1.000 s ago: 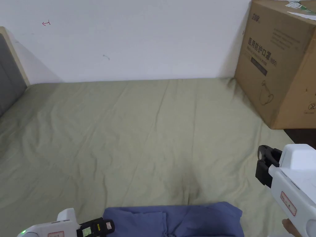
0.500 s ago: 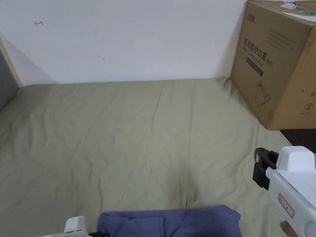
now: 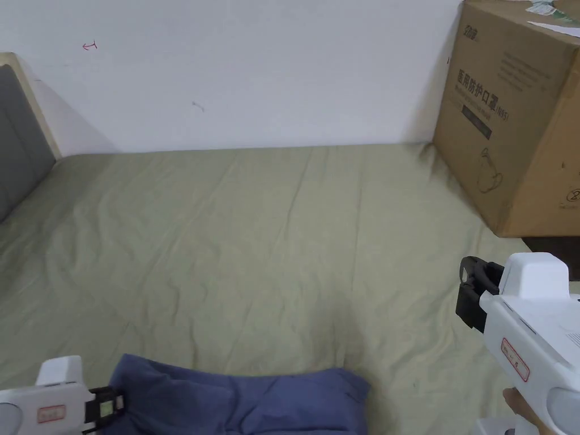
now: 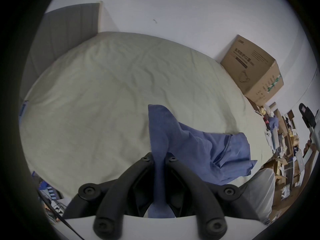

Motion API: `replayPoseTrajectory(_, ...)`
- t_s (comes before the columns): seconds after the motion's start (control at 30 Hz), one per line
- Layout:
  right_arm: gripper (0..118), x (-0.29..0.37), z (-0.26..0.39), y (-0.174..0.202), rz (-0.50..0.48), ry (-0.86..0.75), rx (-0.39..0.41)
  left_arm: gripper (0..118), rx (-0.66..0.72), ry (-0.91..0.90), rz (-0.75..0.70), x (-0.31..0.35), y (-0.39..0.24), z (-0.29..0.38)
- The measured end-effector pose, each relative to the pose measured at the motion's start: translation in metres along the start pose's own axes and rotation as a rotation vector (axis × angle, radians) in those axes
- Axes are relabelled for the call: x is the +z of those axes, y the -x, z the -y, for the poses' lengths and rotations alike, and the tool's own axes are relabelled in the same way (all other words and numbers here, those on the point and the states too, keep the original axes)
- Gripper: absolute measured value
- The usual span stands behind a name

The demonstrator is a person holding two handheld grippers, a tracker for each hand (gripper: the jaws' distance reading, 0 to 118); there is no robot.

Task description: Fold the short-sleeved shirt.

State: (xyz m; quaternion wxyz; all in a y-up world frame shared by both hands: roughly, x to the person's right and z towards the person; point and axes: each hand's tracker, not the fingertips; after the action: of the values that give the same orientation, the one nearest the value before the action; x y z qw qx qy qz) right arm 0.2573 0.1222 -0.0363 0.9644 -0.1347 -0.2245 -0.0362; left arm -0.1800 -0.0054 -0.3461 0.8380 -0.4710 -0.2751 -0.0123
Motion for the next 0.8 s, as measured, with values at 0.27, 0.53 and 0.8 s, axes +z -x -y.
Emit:
replayPoseTrajectory(0.27, 0, 0.011, -0.003, 0.002, -0.011, -0.013, -0.013, 9, -0.059, 0.006, 0.076, 0.035, -0.081, -0.02)
replayPoseTrajectory(0.53, 0, 0.023, -0.004, -0.009, 0.006, -0.023, -0.016, 9, -0.198, 0.117, 0.229, -0.007, -0.195, -0.02)
replayPoseTrajectory(0.8, 0, 0.038, -0.003, -0.025, 0.055, -0.019, -0.024, 9, -0.269, 0.301, 0.207, -0.094, -0.283, 0.02)
